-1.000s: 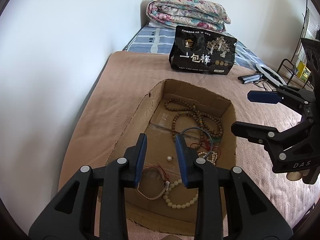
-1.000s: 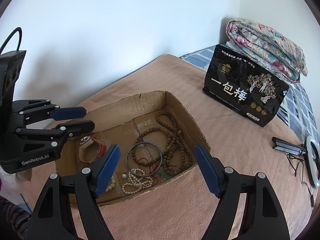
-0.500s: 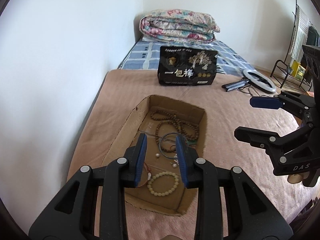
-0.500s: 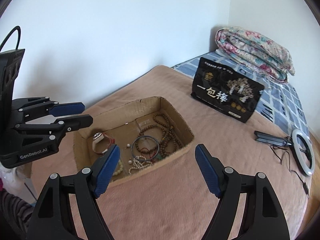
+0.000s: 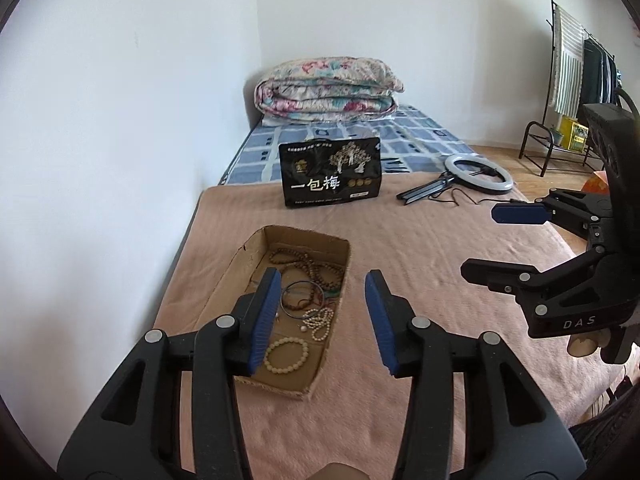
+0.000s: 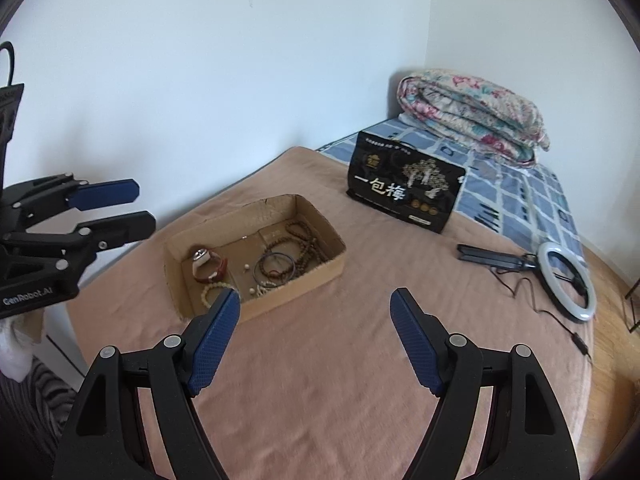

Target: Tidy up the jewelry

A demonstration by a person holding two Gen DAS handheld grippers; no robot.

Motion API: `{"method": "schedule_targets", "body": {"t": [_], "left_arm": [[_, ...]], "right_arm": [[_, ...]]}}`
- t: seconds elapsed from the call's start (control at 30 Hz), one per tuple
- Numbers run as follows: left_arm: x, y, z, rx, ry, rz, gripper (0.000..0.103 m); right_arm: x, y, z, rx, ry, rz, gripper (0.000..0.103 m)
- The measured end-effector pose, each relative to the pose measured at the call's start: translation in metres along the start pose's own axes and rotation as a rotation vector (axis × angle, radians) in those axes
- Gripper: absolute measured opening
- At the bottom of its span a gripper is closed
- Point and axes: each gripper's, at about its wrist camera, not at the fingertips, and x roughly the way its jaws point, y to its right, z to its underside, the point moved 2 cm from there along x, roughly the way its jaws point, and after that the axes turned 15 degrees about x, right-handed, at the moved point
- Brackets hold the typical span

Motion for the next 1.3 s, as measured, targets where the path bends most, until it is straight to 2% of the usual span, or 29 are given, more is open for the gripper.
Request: {"method": "schedule_targets", "body": {"t": [0.13, 0.23, 0.33, 0.43, 0.57, 0.7, 0.97, 1.3], "left_arm": [[-0.020, 0.012, 0.003, -0.001, 0.010, -0.008, 0.063], [-0.031, 0.020, 0.007, -0.019, 0.017, -0.009, 0.068], [-0.038, 0.027, 0.012, -0.016, 0.021, -0.020, 0.080], [-0.045, 0.036, 0.016, -0.016, 0.023, -0.034, 0.084], [-0.047, 0.043, 0.022, -0.024, 0.012, -0.067, 0.100], [-0.049, 0.047, 0.027, -0.038, 0.030, -0.080, 0.100], [-0.034, 0.052, 0.036, -0.031, 0.010, -0.099, 0.101], [-0.027, 0.041, 0.044, -0.052, -0.001, -0.138, 0.101]], "right_arm": [[-0.020, 0.005, 0.009, 0.016, 0.025, 0.024, 0.080], [-0.031, 0.008, 0.017, 0.035, 0.037, 0.037, 0.080], [-0.041, 0.013, 0.027, 0.054, 0.055, 0.059, 0.080], [-0.047, 0.021, 0.034, 0.089, 0.071, 0.065, 0.080], [-0.048, 0.030, 0.040, 0.129, 0.076, 0.075, 0.080], [-0.049, 0.037, 0.047, 0.130, 0.096, 0.113, 0.080], [-0.048, 0.050, 0.055, 0.145, 0.122, 0.159, 0.080], [-0.035, 0.054, 0.057, 0.146, 0.109, 0.193, 0.080]]}}
